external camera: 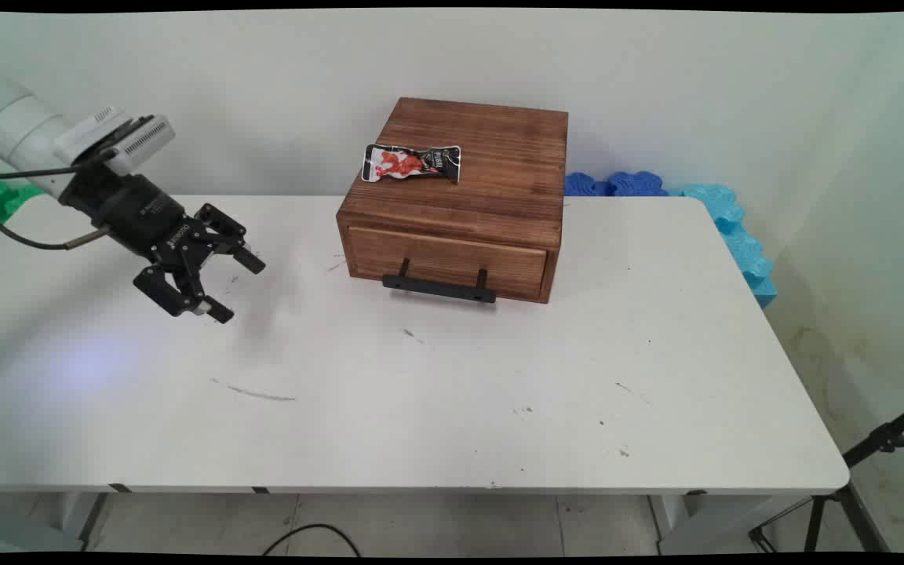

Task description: Open the drawer

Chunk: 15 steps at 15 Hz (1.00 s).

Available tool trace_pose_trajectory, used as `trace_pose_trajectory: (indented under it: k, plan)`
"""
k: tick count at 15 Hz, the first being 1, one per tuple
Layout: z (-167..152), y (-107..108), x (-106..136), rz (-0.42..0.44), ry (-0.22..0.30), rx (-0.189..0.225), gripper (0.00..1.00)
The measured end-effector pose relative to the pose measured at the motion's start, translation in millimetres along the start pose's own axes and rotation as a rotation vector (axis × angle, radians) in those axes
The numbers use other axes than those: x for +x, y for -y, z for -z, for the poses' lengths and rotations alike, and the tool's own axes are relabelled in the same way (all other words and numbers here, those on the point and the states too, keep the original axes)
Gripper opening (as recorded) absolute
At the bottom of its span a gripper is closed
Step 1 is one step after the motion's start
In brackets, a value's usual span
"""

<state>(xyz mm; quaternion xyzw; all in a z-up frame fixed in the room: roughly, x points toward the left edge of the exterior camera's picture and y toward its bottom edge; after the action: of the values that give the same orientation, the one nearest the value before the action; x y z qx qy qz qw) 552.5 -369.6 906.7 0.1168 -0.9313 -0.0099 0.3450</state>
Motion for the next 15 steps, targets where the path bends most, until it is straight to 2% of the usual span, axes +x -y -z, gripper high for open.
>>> trace_pose_trajectory:
  k: [5, 9, 15]
  plan:
    - [-7.8, 0.9, 17.3, -0.038, 0.020, 0.010, 1.00]
    - [-20.6, 3.8, 41.3, -0.083, 0.047, 0.038, 1.00]
    - [-61.3, 12.1, 98.5, -0.181, 0.097, 0.112, 1.00]
